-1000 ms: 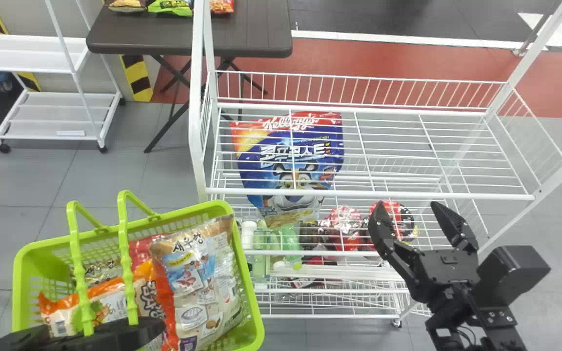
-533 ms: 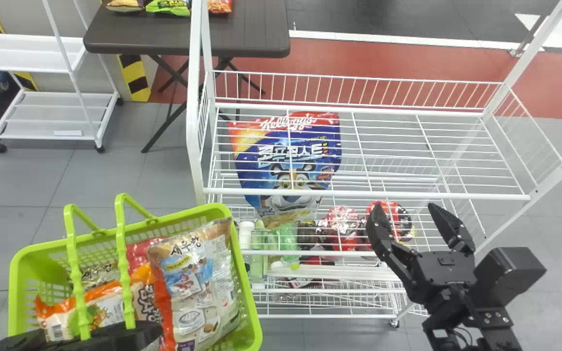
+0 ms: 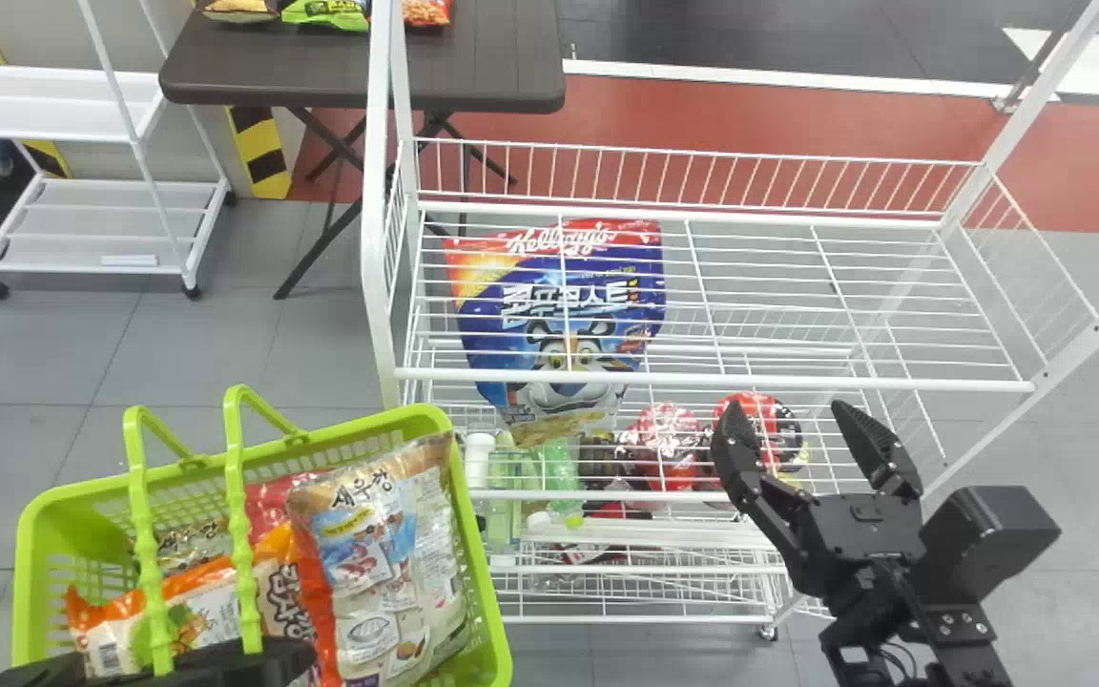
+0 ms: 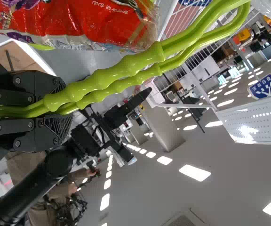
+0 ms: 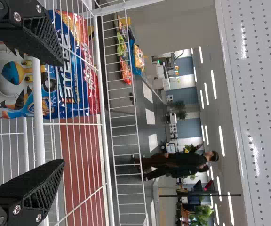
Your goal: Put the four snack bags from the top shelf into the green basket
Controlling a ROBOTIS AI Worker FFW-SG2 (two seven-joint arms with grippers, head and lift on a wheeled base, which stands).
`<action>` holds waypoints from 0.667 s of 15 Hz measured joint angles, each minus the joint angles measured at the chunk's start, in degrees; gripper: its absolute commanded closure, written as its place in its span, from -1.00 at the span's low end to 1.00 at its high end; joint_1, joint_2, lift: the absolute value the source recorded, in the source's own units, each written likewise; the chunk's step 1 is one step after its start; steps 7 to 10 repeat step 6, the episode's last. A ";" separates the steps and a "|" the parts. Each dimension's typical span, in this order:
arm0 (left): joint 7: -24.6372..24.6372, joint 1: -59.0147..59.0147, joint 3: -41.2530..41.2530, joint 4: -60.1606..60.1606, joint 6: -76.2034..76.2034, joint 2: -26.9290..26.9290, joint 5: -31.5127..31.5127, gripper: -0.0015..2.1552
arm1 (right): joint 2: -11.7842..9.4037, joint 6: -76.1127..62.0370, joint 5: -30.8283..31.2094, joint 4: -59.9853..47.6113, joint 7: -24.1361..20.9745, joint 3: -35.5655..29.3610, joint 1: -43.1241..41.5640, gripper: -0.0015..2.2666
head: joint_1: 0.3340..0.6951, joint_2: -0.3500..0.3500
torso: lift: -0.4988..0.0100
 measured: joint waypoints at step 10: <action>0.00 0.28 0.47 -0.44 -0.05 -0.50 0.02 0.99 | 0.26 0.09 0.00 0.36 0.00 0.23 -0.46 -0.92 | 1.00 -0.24 | 0.96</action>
